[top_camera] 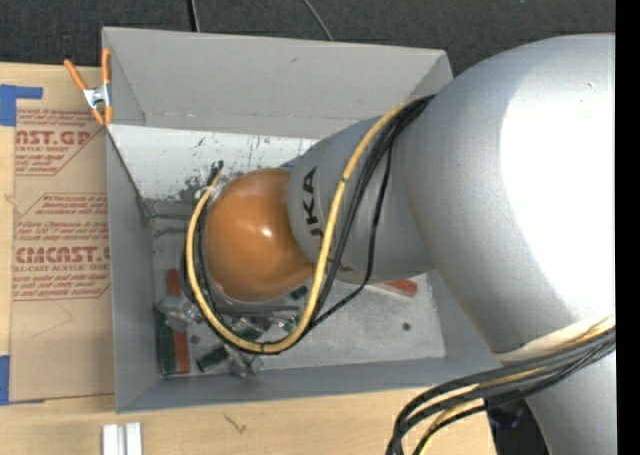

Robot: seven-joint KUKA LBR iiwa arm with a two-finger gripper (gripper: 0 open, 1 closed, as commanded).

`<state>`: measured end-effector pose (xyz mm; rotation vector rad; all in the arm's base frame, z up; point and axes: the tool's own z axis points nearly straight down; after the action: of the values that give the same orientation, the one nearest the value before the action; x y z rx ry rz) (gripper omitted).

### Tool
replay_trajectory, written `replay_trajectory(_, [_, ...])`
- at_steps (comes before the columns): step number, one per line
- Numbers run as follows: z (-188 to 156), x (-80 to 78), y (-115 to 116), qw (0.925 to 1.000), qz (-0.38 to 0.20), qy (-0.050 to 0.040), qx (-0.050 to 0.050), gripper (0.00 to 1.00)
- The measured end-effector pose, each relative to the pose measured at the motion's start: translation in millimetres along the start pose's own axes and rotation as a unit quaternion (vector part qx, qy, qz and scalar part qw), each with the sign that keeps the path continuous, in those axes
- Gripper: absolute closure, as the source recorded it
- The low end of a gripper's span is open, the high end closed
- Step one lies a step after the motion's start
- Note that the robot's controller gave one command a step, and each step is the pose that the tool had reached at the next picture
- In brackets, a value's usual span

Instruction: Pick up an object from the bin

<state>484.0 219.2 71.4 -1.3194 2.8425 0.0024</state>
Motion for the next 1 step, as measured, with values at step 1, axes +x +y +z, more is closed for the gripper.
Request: replay_trajectory(1, [-0.1, 0.0, 0.7, 1.0, 0.0, 0.0001, -0.001, 1.0])
